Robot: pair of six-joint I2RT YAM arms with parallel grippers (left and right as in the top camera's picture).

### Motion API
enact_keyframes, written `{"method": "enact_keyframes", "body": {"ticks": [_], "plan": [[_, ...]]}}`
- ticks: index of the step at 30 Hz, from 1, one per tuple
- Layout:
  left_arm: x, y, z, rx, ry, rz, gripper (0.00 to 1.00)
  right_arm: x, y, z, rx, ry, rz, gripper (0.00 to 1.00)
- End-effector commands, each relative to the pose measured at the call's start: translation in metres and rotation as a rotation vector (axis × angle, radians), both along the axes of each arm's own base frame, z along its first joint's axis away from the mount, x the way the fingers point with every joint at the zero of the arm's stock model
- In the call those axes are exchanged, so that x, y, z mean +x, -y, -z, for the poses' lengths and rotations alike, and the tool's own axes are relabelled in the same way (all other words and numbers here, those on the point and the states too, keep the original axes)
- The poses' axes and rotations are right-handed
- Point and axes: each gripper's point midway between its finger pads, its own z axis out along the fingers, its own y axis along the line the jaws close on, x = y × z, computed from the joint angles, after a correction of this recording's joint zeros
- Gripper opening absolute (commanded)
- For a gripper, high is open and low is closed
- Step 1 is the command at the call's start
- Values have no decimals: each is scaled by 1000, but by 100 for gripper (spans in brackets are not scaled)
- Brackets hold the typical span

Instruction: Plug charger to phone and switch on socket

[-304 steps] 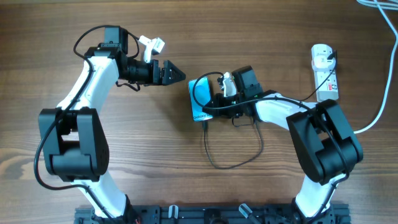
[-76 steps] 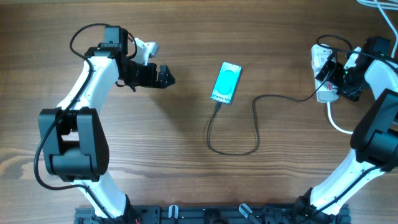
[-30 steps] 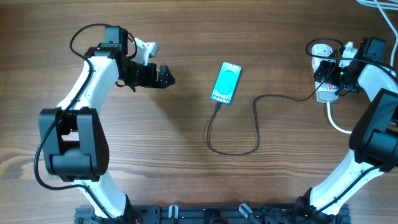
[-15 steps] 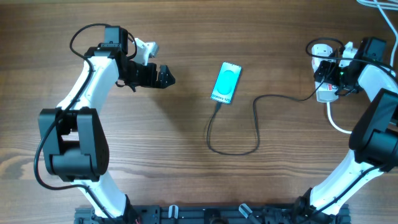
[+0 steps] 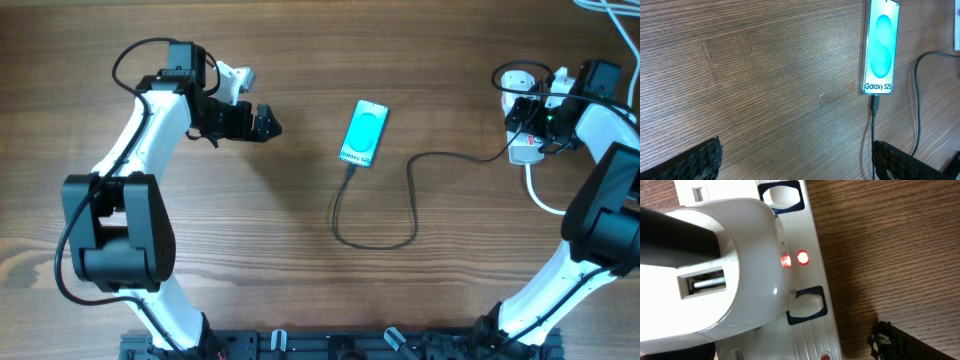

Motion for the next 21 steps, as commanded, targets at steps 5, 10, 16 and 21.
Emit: {"method": "enact_keyframes", "body": {"ticks": [5, 10, 16, 21], "plan": [[2, -1, -8, 3, 26, 1, 100, 36, 43, -16, -78, 142, 186, 100], [2, -1, -8, 3, 26, 1, 100, 37, 48, -26, -87, 164, 193, 100], [2, -1, -8, 3, 26, 1, 100, 42, 51, -110, -141, 321, 196, 100], [2, -1, -8, 3, 26, 1, 100, 35, 48, -197, -198, 485, 196, 100]]}}
